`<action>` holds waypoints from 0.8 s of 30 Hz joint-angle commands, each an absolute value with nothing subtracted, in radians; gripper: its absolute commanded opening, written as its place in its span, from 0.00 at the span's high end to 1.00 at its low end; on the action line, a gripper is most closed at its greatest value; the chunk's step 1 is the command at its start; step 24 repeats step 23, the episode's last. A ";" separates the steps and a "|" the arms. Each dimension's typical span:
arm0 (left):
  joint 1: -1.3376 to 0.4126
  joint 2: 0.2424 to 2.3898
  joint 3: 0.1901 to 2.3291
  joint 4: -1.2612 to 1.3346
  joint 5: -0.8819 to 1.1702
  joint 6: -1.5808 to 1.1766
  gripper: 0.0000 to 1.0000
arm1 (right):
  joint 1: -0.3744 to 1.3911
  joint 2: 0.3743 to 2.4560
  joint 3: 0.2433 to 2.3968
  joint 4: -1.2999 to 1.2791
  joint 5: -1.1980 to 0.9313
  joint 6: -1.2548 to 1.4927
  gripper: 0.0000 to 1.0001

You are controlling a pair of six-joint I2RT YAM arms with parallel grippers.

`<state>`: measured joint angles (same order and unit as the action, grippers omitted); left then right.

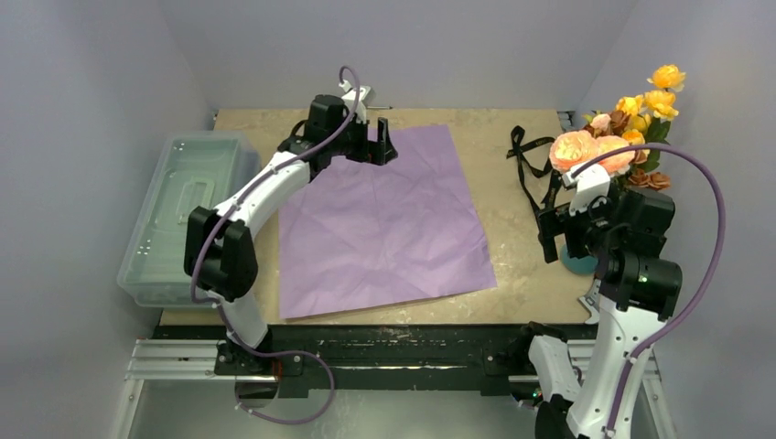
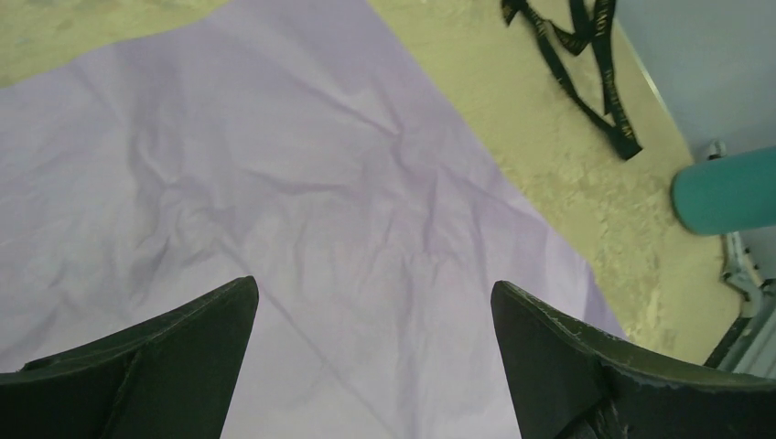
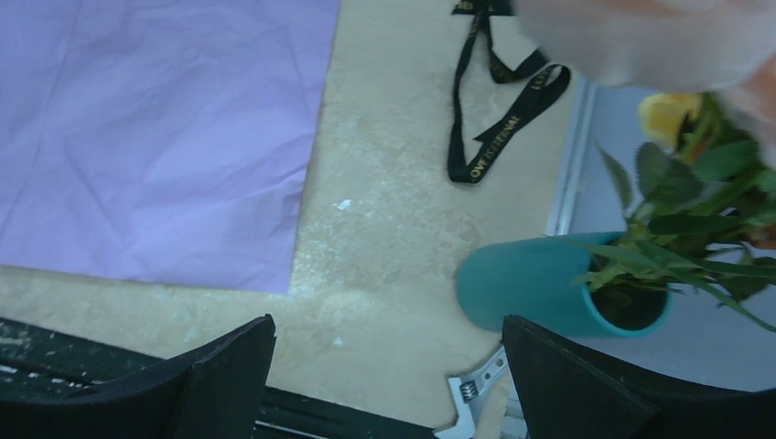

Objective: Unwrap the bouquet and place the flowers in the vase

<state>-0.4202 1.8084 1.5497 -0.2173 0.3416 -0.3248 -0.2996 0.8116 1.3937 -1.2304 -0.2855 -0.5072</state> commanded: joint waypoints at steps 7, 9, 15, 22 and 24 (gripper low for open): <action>-0.268 1.418 1.300 -0.475 0.158 -0.123 0.00 | -0.283 0.875 1.308 -1.160 -0.513 -0.566 0.02; -0.233 1.353 1.254 -0.500 0.117 -0.116 0.00 | -0.251 0.887 1.297 -1.124 -0.502 -0.557 0.02; -0.150 1.204 1.167 -0.573 0.022 -0.109 0.00 | -0.062 0.915 1.252 -0.970 -0.402 -0.433 0.02; -0.104 1.113 1.119 -0.601 -0.039 -0.117 0.00 | -0.008 0.923 1.233 -0.878 -0.393 -0.371 0.02; -0.100 1.107 1.116 -0.599 -0.043 -0.119 0.00 | -0.008 0.921 1.232 -0.872 -0.392 -0.369 0.02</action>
